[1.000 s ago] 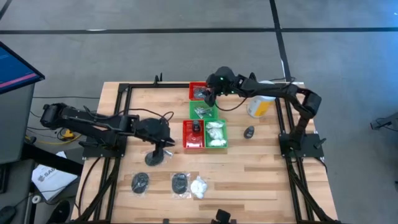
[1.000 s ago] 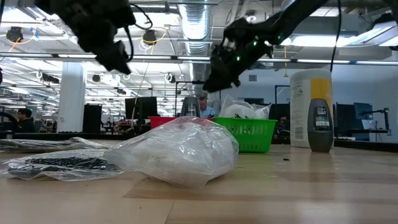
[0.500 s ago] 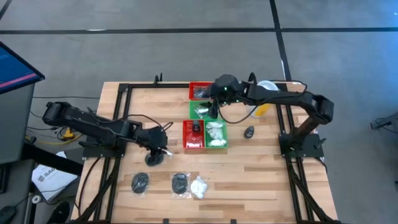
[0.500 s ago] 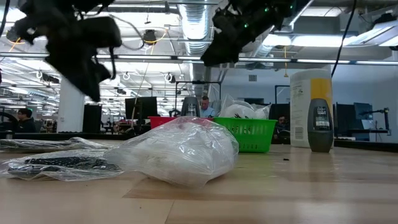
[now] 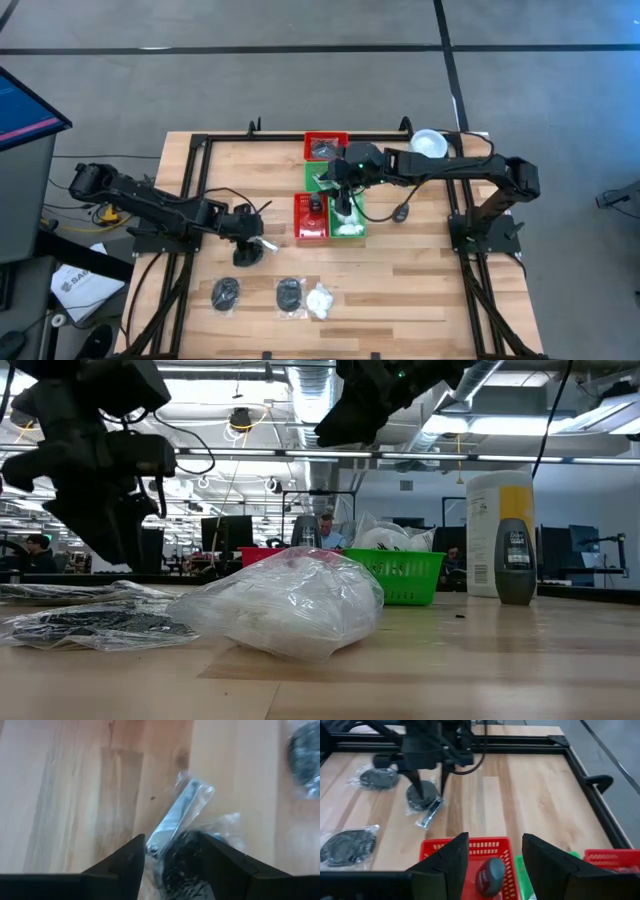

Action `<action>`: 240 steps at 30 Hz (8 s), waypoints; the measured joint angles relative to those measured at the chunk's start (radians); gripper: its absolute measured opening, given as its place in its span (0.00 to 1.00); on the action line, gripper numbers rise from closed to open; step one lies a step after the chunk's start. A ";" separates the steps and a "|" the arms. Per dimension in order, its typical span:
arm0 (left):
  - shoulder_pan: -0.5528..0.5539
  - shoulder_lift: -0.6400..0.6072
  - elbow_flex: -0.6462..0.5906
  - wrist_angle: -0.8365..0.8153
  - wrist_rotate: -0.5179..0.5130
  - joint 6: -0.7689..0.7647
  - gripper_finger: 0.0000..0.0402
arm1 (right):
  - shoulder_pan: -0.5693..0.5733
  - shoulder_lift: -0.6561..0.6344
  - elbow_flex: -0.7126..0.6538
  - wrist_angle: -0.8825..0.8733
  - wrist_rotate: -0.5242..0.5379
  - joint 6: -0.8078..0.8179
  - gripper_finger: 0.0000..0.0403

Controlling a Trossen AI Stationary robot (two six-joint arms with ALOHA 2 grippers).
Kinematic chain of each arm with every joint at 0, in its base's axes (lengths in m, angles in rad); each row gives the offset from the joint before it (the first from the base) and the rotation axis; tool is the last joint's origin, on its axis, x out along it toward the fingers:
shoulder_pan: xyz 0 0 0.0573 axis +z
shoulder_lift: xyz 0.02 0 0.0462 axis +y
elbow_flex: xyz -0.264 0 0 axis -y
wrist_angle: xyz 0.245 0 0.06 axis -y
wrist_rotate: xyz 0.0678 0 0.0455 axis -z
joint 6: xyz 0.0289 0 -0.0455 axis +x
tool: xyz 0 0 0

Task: Pick & Place Travel size toiletries
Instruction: Put the silver nail cutter into the top green bin

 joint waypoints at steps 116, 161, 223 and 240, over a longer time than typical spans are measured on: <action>-0.070 -0.306 -0.108 0.468 -0.102 -0.008 0.13 | 0.213 0.130 0.000 0.244 -0.051 -0.017 0.45; -0.070 -0.306 -0.108 0.603 -0.119 0.104 0.13 | 0.206 0.229 0.000 0.512 -0.048 0.064 0.57; -0.072 -0.306 -0.108 0.586 -0.123 0.110 0.28 | 0.155 0.169 0.002 0.416 -0.164 0.044 0.09; -0.072 -0.306 -0.108 0.588 -0.118 0.105 0.27 | 0.027 0.118 0.002 0.176 -0.148 0.035 0.09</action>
